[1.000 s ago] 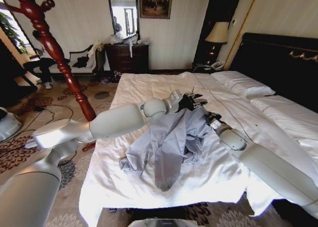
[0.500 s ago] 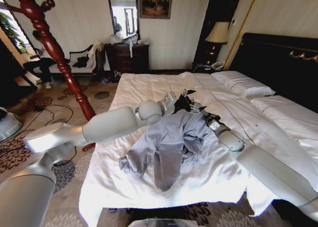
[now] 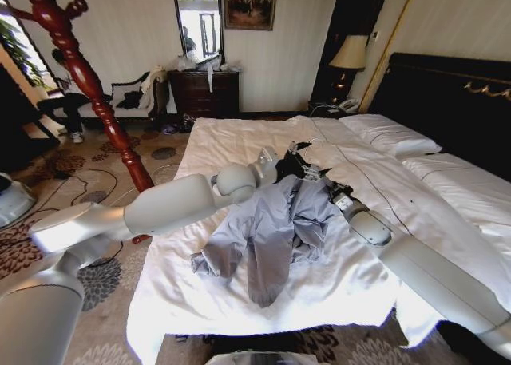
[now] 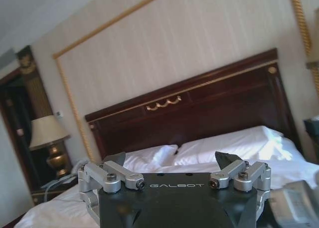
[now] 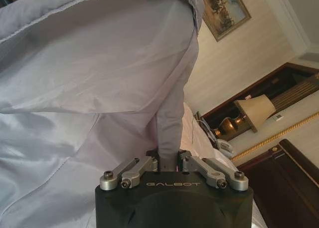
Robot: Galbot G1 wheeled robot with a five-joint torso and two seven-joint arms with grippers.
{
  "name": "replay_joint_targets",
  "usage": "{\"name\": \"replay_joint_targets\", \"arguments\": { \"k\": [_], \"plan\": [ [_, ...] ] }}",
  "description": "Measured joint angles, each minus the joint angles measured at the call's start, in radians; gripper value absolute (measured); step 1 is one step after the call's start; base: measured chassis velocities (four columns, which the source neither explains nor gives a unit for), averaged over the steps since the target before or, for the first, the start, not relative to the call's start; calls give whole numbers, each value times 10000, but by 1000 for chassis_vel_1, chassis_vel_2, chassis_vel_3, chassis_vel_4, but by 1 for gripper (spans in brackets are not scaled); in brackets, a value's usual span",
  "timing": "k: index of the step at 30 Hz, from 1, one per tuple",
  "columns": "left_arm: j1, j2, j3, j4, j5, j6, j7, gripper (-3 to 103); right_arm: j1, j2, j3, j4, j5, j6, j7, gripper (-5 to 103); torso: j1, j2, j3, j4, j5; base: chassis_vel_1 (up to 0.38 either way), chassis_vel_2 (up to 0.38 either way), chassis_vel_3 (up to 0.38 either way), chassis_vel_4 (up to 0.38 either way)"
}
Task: Pick up the clothes from the bed and hang them on the clothes hanger.
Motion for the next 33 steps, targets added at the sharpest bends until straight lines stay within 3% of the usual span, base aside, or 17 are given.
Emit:
{"name": "replay_joint_targets", "arguments": {
  "k": [8, 13, 18, 19, 22, 23, 24, 27, 33],
  "plan": [
    [501, 1260, -859, -327, -398, 17, 253, 100, -31, -15, 38, 69, -131, 115, 69, 15, 0, 0, 0, 1, -1, 0, 0, 0, 0],
    [1012, 1960, -1380, -460, -838, 358, 392, 100, 12, -10, 53, 76, -274, 191, 200, 15, 1, 0, 0, -1, -1, 0, 0, 0, 0],
    [1522, 3158, -1865, -724, -1130, 335, 1632, 100, -21, -122, 101, 120, -720, 400, 206, 15, 0, 0, 0, 0, -2, 0, 0, 0, 0],
    [1522, 3158, -1865, -724, -1130, 335, 1632, 100, -21, -122, 101, 120, -720, 400, 206, 15, 0, 0, 0, 0, -2, 0, 0, 0, 0],
    [1603, 3594, -1865, -813, -1169, 165, 3053, 103, -19, -158, 109, 128, -807, 439, 197, 15, 0, 0, 0, -1, 0, 0, 0, 0, 0],
    [1612, 3772, -1865, -829, -1159, 72, 3866, 101, -19, -179, 110, 141, -934, 506, 160, 15, 0, 0, 0, 0, -1, 0, 0, 0, 0],
    [1612, 3772, -1865, -829, -1159, 72, 3866, 101, -19, -179, 110, 141, -934, 506, 160, 15, 0, 0, 0, 0, -1, 0, 0, 0, 0],
    [1481, 3975, -1809, -746, -1224, 56, 4982, 99, -58, -191, 144, 168, -1167, 610, 108, 15, -1, 0, 0, 0, 0, 0, 0, 0, 0],
    [1207, 3860, -1540, -179, -1086, 55, 5437, 99, -62, -196, 146, 227, -1190, 621, 102, 15, 0, 0, 0, 0, 1, 0, 0, 0, 0]
  ]
}}
